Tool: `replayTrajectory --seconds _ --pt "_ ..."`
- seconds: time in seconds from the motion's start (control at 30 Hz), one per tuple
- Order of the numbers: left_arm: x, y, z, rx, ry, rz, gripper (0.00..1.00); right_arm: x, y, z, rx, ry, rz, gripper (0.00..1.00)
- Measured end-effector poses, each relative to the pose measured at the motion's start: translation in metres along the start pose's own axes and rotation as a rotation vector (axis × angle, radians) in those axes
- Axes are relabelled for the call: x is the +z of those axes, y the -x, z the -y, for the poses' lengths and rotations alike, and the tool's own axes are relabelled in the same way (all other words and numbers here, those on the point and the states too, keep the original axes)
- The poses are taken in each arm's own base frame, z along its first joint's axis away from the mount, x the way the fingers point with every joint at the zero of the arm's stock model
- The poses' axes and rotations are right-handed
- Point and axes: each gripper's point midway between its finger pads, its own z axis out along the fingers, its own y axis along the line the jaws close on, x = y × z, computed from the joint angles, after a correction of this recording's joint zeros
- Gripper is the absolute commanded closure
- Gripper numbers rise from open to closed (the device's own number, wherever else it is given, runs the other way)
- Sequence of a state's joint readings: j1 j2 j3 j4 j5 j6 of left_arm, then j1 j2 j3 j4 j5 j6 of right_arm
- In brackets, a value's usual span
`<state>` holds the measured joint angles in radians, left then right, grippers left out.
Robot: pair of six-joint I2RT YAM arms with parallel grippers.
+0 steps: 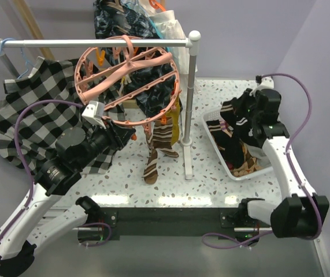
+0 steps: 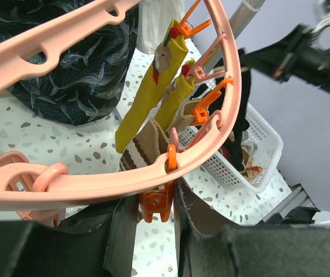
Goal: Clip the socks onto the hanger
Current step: Pick up the sock from the bin.
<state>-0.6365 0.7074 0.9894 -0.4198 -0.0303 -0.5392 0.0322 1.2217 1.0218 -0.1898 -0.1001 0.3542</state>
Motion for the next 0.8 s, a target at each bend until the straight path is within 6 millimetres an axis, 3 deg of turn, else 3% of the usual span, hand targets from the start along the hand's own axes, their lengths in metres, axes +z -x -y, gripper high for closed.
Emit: replayTrajectory --seconds 0.07,0.17,0.3,0.4,0.53,0.67,0.8 --pt "0.0 0.001 0.0 0.0 0.0 0.0 1.0 -0.021 0.034 -0.02 -0.03 0.068 0.098 1.0" --pt "0.0 0.0 0.0 0.0 0.004 -0.006 1.0 -0.052 0.068 -0.045 -0.075 0.161 0.205 1.0" --pt "0.002 0.0 0.0 0.0 0.008 -0.012 1.0 -0.09 0.087 -0.085 -0.16 0.305 0.28 1.0" --pt "0.002 0.0 -0.001 0.0 0.013 -0.014 1.0 -0.118 0.075 -0.131 -0.253 0.458 0.284 1.0" --pt "0.003 0.0 -0.003 -0.002 0.028 -0.02 1.0 -0.154 0.04 -0.184 -0.347 0.659 0.237 1.0" --pt "0.001 0.002 -0.004 -0.009 0.046 -0.025 1.0 -0.179 0.01 -0.211 -0.397 0.777 0.197 1.0" --pt "0.0 0.002 -0.006 -0.019 0.06 -0.028 1.0 -0.196 -0.039 -0.241 -0.456 0.892 0.11 1.0"
